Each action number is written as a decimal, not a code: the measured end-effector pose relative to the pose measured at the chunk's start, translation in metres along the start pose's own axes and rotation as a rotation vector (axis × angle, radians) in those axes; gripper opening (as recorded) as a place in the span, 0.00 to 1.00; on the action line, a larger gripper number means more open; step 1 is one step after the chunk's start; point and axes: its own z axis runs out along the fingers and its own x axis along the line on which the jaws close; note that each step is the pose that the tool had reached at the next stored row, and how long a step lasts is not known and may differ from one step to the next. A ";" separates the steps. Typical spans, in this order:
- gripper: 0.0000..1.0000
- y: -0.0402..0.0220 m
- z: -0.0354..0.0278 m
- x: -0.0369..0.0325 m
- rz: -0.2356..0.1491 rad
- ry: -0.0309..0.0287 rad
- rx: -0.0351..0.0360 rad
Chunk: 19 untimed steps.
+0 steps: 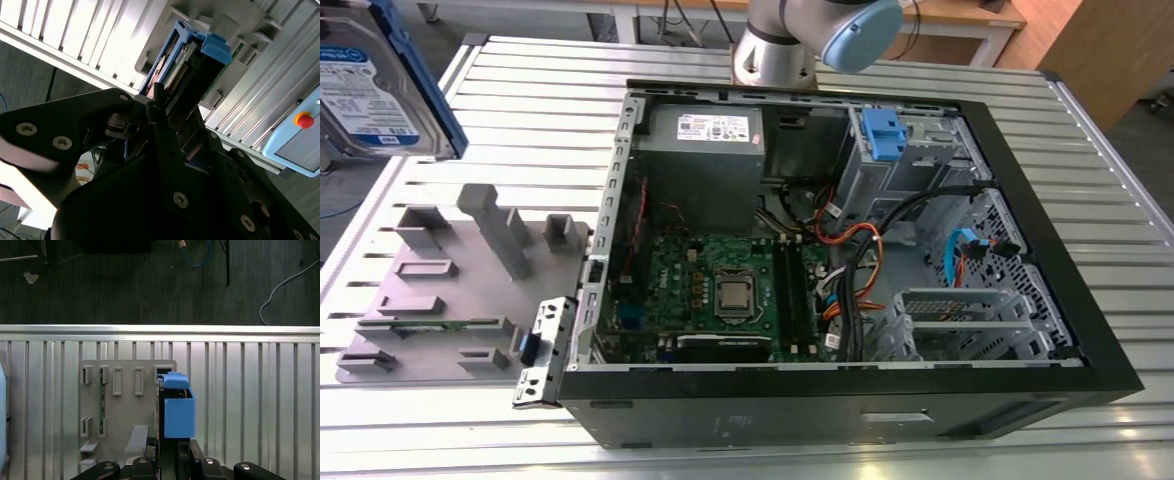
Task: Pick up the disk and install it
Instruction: 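Pick up the disk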
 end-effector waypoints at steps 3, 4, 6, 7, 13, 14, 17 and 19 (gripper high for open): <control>0.35 0.0000 -0.0063 -0.0001 0.000 0.0000 0.0000; 0.35 0.0000 -0.0089 -0.0002 0.000 0.0000 0.0000; 0.35 0.0000 -0.0141 -0.0003 0.000 -0.0001 0.0001; 0.35 0.0000 -0.0171 -0.0003 0.000 0.0000 0.0001; 0.35 0.0000 -0.0309 -0.0005 0.000 0.0000 0.0000; 0.35 -0.0001 -0.0331 -0.0005 0.000 0.0000 0.0000; 0.35 -0.0001 -0.0407 -0.0006 0.000 0.0001 -0.0001; 0.35 -0.0001 -0.0454 -0.0006 0.000 0.0000 0.0000</control>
